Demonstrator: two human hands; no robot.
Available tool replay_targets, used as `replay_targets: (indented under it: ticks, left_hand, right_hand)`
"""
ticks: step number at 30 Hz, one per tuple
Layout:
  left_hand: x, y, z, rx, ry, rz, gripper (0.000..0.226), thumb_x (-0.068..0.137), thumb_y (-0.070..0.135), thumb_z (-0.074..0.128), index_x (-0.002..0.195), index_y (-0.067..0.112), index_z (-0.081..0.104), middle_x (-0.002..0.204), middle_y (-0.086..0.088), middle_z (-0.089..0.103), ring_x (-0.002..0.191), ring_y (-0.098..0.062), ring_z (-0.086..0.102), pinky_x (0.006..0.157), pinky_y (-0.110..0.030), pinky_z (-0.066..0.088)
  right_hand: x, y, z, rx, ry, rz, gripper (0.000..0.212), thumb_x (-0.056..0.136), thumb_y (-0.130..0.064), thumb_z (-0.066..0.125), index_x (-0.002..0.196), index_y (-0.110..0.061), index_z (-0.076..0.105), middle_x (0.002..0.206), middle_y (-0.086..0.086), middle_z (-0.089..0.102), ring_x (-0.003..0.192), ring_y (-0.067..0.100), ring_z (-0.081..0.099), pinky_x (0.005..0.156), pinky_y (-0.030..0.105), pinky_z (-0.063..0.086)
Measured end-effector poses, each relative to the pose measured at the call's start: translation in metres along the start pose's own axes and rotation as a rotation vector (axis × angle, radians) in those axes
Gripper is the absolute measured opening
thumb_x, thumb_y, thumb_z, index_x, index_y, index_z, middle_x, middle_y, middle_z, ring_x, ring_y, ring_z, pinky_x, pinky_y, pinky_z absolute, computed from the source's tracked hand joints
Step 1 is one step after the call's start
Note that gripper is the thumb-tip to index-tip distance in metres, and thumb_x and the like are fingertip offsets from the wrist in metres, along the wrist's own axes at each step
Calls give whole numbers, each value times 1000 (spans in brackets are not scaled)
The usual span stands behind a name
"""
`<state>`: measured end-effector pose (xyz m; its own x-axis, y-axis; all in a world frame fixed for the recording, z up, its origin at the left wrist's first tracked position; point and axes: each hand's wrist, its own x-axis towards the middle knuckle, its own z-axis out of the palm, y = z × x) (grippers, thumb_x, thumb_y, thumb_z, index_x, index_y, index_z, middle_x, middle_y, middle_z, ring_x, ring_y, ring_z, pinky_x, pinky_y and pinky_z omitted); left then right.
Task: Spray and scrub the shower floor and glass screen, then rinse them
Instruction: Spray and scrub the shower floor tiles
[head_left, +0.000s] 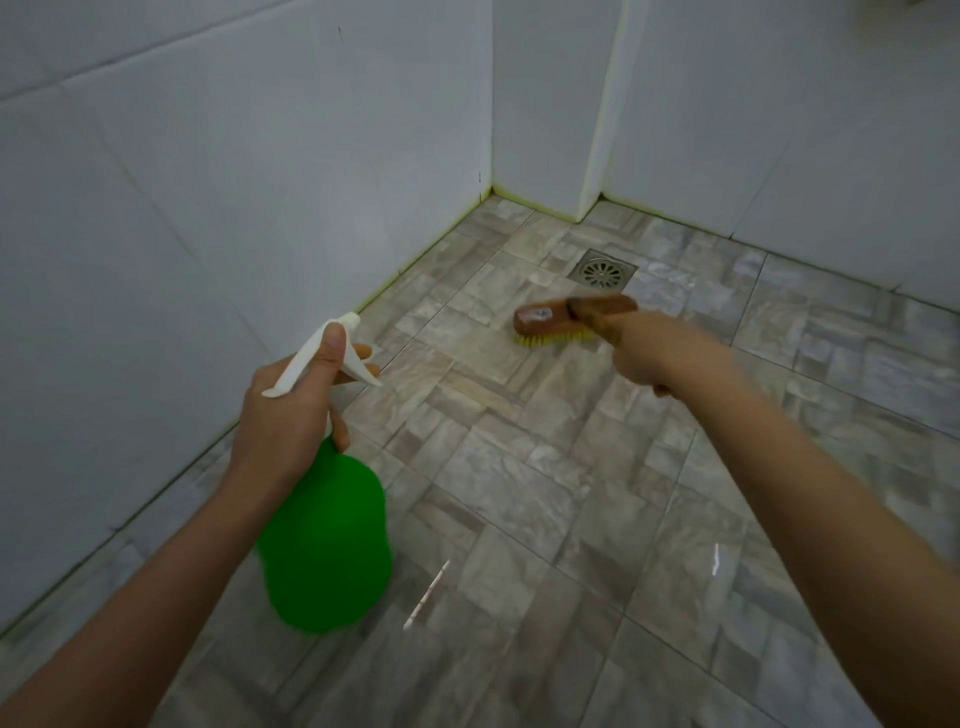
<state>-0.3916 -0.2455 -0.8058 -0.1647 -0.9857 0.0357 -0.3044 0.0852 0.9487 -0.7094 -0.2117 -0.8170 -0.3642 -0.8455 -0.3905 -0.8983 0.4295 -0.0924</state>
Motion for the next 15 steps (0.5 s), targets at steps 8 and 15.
replay_targets:
  ticks: [8, 15]
  left_hand:
    - [-23, 11, -27, 11, 37, -54, 46, 98, 55, 45, 98, 20, 75, 98, 1, 78, 42, -28, 53, 50, -28, 47]
    - [-34, 14, -32, -17, 88, -17, 30, 96, 56, 49, 81, 52, 74, 98, 5, 77, 76, -52, 65, 54, -34, 47]
  right_hand:
    - [-69, -58, 51, -78, 38, -165, 73, 94, -5, 35, 151, -40, 6, 72, -1, 38, 58, 16, 45, 60, 33, 41]
    - [-69, -70, 24, -102, -68, -194, 78, 92, -4, 41, 150, -45, 10, 131, 14, 50, 81, 25, 62, 66, 34, 50]
